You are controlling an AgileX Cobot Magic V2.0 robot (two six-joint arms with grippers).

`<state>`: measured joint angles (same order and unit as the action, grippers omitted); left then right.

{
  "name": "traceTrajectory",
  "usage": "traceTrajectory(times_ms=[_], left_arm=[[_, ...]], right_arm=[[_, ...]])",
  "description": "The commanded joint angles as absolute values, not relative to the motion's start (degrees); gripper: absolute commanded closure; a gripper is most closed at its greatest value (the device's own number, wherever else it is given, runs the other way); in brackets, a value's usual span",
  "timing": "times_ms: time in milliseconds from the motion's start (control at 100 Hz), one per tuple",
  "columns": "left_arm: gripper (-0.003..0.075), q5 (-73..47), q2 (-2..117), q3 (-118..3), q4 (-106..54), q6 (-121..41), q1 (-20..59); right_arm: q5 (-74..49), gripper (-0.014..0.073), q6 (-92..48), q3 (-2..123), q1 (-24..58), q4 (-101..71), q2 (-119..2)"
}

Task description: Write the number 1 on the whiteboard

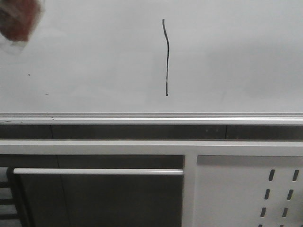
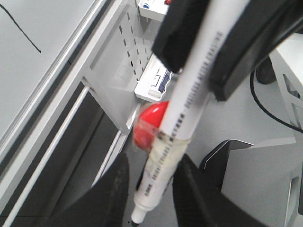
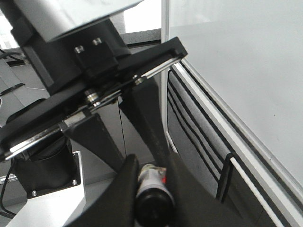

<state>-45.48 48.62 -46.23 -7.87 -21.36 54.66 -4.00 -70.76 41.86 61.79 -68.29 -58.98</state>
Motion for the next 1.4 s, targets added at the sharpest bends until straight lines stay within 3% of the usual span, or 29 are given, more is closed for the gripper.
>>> traceTrajectory(times_ms=[0, 320, 830, 930, 1170, 1390], left_arm=[[0.0584, -42.33, 48.47, -48.31, -8.15, -20.83, 54.63], [0.0739, -42.33, 48.47, -48.31, -8.15, -20.83, 54.63], [0.0738, -40.02, 48.47, -48.31, -8.15, -20.83, 54.63], [0.0738, -38.83, 48.47, -48.31, -8.15, -20.83, 54.63], [0.0738, -37.48, 48.47, -48.31, -8.15, -20.71, 54.63], [0.0738, -34.18, 48.47, -47.96, -8.26, -19.59, 54.63]], right_arm=[[-4.5, 0.0647, -71.2, 43.69, 61.48, -68.21, -58.35], [-5.22, 0.0647, -71.2, 43.69, 61.59, -68.21, -58.35], [-6.27, 0.0634, -71.2, 43.69, 61.59, -69.23, -58.35], [-6.4, 0.0543, -71.2, 43.69, 61.59, -69.23, -58.35], [-6.17, 0.0232, -71.2, 43.69, 61.59, -69.35, -58.14], [-5.74, 0.0193, -71.2, 43.69, 61.59, -69.57, -55.85]])
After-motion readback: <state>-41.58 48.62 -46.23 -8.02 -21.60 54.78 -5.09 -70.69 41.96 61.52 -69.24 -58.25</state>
